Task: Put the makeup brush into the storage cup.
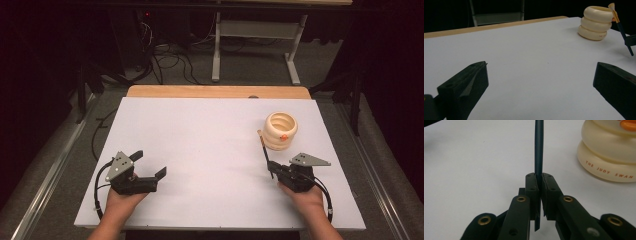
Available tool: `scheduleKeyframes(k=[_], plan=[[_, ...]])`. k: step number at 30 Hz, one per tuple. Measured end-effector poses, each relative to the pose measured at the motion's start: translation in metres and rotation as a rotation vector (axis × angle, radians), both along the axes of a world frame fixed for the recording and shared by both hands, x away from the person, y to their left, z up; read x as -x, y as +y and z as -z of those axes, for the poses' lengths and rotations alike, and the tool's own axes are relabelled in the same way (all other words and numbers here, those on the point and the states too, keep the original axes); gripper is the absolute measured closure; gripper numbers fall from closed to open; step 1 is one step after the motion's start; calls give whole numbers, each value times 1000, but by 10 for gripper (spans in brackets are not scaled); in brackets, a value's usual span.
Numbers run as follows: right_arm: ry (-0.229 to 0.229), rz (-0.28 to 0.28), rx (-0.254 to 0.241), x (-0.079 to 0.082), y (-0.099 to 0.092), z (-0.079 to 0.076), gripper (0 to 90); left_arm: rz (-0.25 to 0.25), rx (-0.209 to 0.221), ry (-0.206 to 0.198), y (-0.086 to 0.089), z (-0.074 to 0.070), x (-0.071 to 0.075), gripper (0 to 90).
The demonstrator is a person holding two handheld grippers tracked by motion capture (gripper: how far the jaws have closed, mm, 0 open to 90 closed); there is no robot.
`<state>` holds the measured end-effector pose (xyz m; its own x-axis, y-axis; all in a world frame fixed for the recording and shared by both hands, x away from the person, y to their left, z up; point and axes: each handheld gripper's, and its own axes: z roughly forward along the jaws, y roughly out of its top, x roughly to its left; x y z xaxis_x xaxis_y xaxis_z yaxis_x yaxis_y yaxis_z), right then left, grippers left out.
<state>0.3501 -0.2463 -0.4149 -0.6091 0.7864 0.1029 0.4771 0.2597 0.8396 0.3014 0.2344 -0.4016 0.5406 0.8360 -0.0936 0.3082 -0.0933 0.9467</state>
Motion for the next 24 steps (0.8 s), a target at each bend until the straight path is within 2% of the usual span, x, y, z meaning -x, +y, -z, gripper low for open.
scheduleKeyframes(k=[9, 16, 24], plan=[[-51, -8, -10, 2, 1, -1, 866, 3, 7, 6, 0, 1, 0, 5], [-69, -12, -14, 3, 5, 1, 865, 0, 9, 8, 0, 1, 0, 5], [-116, -34, -4, 4, 11, 3, 866, 2, 2, 12, -2, 2, -1, 5]])
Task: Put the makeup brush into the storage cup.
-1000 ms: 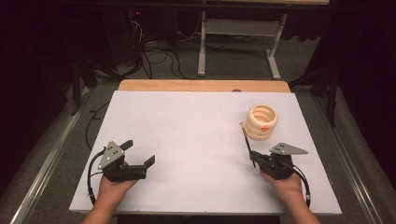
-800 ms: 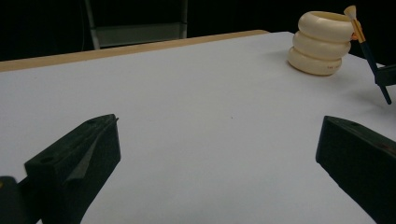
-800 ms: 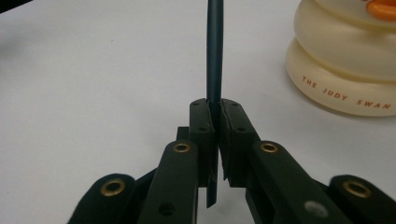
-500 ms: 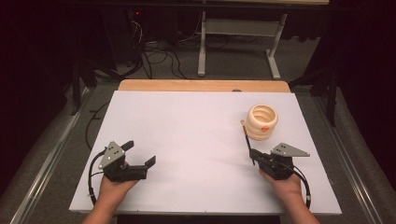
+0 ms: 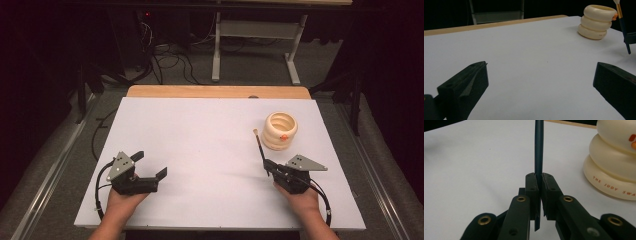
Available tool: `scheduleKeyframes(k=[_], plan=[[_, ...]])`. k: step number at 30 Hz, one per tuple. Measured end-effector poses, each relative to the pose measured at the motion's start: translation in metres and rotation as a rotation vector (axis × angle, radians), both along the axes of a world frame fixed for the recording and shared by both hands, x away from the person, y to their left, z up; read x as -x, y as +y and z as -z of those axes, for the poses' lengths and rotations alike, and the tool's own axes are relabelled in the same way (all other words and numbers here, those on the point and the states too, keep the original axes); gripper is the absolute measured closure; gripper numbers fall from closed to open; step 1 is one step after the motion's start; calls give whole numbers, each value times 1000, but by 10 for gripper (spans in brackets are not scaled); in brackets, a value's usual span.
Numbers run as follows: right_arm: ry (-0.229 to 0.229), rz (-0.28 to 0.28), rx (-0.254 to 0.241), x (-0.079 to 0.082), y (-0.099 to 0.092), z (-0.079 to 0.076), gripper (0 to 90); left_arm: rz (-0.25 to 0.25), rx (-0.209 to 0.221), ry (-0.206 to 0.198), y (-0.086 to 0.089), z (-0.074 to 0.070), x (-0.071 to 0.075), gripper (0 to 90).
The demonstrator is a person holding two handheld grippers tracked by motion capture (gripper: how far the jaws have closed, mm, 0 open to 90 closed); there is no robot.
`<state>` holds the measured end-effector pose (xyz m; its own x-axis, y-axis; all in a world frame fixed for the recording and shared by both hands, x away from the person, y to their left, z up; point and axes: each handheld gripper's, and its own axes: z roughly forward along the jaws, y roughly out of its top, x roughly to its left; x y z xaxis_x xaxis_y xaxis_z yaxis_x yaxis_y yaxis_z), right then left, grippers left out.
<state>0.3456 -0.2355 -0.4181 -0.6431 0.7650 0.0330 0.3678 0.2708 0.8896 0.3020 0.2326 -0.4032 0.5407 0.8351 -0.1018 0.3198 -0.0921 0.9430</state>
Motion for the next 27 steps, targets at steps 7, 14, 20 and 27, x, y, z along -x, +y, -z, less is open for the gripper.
scheduleKeyframes(k=[7, 14, 20, 27], plan=[[-25, -1, -20, 2, 2, 0, 866, -1, -1, 5, -1, 1, 0, 5], [-53, 0, -28, 2, 3, 0, 866, 3, -7, 14, -5, 1, 0, 5], [-59, 3, -25, 2, 2, 0, 866, 7, 10, 15, -11, -4, -3, 4], [-60, 4, -25, 3, 3, -1, 866, -9, 9, 14, -17, -9, -9, 0]])
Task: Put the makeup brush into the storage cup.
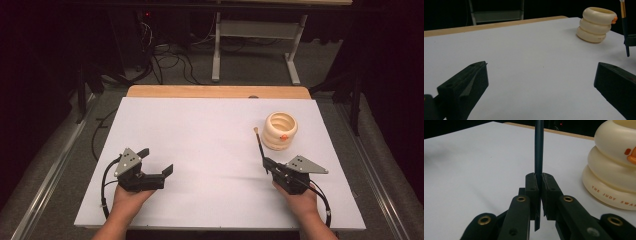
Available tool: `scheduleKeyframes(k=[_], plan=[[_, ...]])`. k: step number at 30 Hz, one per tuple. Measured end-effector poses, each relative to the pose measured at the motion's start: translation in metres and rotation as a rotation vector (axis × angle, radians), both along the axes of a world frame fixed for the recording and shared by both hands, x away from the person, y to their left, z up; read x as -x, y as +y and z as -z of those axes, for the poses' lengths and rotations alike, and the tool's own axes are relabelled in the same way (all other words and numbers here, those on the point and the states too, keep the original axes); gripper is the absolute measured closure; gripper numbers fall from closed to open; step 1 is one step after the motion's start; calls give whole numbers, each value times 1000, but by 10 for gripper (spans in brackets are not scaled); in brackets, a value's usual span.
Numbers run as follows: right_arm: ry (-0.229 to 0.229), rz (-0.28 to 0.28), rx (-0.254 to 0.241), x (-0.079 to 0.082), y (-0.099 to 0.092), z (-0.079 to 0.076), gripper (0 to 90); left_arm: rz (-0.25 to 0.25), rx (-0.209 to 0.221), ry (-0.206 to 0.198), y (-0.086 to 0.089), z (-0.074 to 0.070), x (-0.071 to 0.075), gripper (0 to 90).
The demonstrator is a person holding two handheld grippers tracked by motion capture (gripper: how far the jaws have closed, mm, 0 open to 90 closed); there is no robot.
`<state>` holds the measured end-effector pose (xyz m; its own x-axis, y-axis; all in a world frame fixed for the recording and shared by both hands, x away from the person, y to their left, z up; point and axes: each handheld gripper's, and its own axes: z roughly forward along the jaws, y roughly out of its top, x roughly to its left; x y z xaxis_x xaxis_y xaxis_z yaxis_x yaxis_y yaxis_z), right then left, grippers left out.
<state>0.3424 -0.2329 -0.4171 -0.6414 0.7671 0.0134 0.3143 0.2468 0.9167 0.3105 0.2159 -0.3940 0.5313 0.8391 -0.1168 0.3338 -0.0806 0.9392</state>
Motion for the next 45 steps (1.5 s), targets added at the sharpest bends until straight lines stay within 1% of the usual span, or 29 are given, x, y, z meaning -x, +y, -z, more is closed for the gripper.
scheduleKeyframes(k=[2, 3, 7, 10, 11, 12, 13, 16, 17, 18, 19, 20, 23, 26, 27, 31, 32, 33, 36, 37, 38, 39, 41, 43, 45], plan=[[-4, -3, 4, 0, 0, 0, 866, 2, -3, -1, -2, -3, -2, 0], [0, -1, 3, 0, 0, 0, 866, 6, -13, -6, -6, -5, -5, 0], [-3, 2, 4, 0, 0, 0, 866, 14, -14, -9, -14, -11, -11, 0], [-4, 2, 4, 0, 0, 0, 866, 20, -15, -6, -18, -12, -14, 0], [-1, 3, 3, 0, 0, 0, 866, 28, -24, -7, -23, -13, -18, 0], [-1, 3, 3, 0, 0, 0, 866, 28, -24, -7, -23, -13, -18, 0], [-1, 2, 4, 0, 0, 0, 866, 35, -25, -12, -28, -14, -21, 0], [-5, 0, 3, 0, 0, 0, 866, 40, -22, -16, -33, -16, -24, 0], [-6, 0, 4, 0, 0, 0, 866, 49, -21, -18, -38, -17, -28, 0], [-6, 0, 4, 0, 0, 0, 866, 49, -21, -18, -38, -17, -28, 0], [-7, 2, 6, 1, 0, 0, 866, 55, -22, -16, -41, -17, -29, 0], [-6, 2, 4, 1, -1, -1, 866, 63, -32, -14, -46, -17, -33, 0], [-3, -1, 2, 0, -1, 0, 866, 66, -34, -12, -51, -16, -37, 0], [-5, 2, 5, 1, 0, -1, 866, 75, -26, 2, -62, -12, -43, 0], [-8, 1, 5, 1, -1, -1, 866, 78, -17, 8, -65, -11, -44, 0], [-7, 1, 4, 1, -1, -1, 866, 100, -1, 9, -74, -8, -43, 0], [-7, 1, 4, 1, -1, -1, 866, 100, -1, 9, -74, -8, -43, 0], [-12, 0, 8, 1, -1, -1, 866, 110, -3, 7, -77, -6, -42, 0], [-14, -1, 11, 1, -1, -1, 866, 120, -3, 1, -78, -5, -40, 0], [-14, 1, 10, 1, 0, -1, 866, 130, 9, 2, -77, -3, -38, 1], [-14, 1, 10, 1, 0, -1, 866, 130, 9, 2, -77, -3, -38, 1], [-16, -2, 11, 1, 0, -1, 866, 136, 19, 14, -78, 0, -37, 2], [-14, -9, 11, 1, 0, -1, 866, 144, 4, 17, -80, 2, -36, 2], [-15, -9, 10, 1, 1, -1, 866, 144, -12, 8, -81, 3, -36, 3], [-22, -11, 10, 1, 1, -1, 866, 148, -12, 7, -80, 5, -35, 11]])
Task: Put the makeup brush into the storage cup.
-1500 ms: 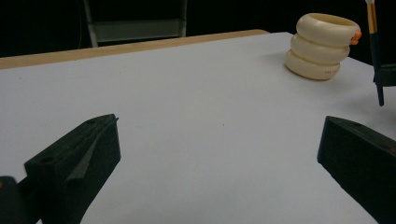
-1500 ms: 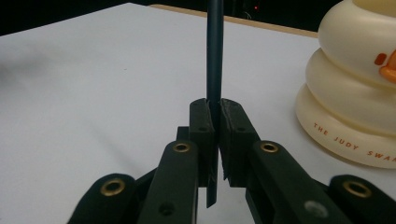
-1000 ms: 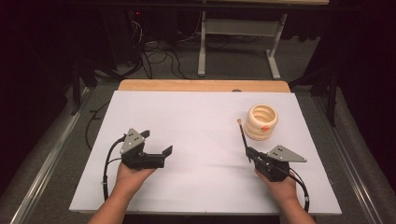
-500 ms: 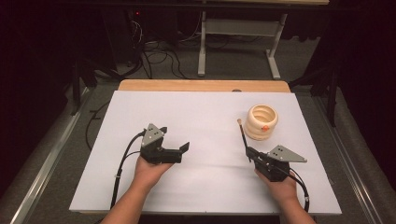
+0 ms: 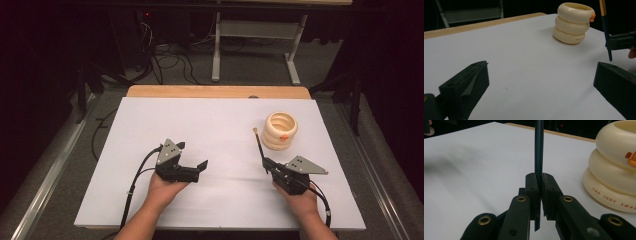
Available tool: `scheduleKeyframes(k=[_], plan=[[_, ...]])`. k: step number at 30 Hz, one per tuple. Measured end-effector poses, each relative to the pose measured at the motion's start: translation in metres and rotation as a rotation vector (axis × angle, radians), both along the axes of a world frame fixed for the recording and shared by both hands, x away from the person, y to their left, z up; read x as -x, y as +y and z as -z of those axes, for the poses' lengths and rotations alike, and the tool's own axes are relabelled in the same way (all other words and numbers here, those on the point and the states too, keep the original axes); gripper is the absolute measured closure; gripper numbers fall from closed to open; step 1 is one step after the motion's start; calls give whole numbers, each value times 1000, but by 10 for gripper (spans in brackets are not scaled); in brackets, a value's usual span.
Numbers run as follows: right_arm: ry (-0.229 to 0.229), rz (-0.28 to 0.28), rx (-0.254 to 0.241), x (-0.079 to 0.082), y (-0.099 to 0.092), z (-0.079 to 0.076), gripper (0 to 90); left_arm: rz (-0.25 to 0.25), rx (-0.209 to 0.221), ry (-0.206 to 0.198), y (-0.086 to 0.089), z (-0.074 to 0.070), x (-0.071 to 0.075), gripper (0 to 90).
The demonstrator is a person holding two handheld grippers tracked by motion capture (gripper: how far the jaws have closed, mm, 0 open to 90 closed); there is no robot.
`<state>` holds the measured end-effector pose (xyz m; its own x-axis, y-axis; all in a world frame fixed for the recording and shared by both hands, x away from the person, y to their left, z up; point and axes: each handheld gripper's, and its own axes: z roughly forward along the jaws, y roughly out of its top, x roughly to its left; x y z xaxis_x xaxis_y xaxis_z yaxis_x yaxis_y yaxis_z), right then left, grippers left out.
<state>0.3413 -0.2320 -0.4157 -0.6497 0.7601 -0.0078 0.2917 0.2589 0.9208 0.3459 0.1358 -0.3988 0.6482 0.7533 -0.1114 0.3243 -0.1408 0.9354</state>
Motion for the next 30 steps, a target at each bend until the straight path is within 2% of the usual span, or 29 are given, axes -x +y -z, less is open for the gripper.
scheduleKeyframes(k=[10, 17, 26, 30], plan=[[-8, -2, -16, -4, 3, -6, 866, 5, 14, -18, 8, -1, 0, 53], [-35, -34, -6, -10, 24, -16, 866, 13, 26, -8, 9, -3, 1, 59], [-64, -45, -15, -18, 43, -23, 866, 7, 36, -5, 9, -3, 0, 59], [-62, -49, -27, -18, 51, -24, 867, 11, 37, -8, 9, -3, 1, 59]])
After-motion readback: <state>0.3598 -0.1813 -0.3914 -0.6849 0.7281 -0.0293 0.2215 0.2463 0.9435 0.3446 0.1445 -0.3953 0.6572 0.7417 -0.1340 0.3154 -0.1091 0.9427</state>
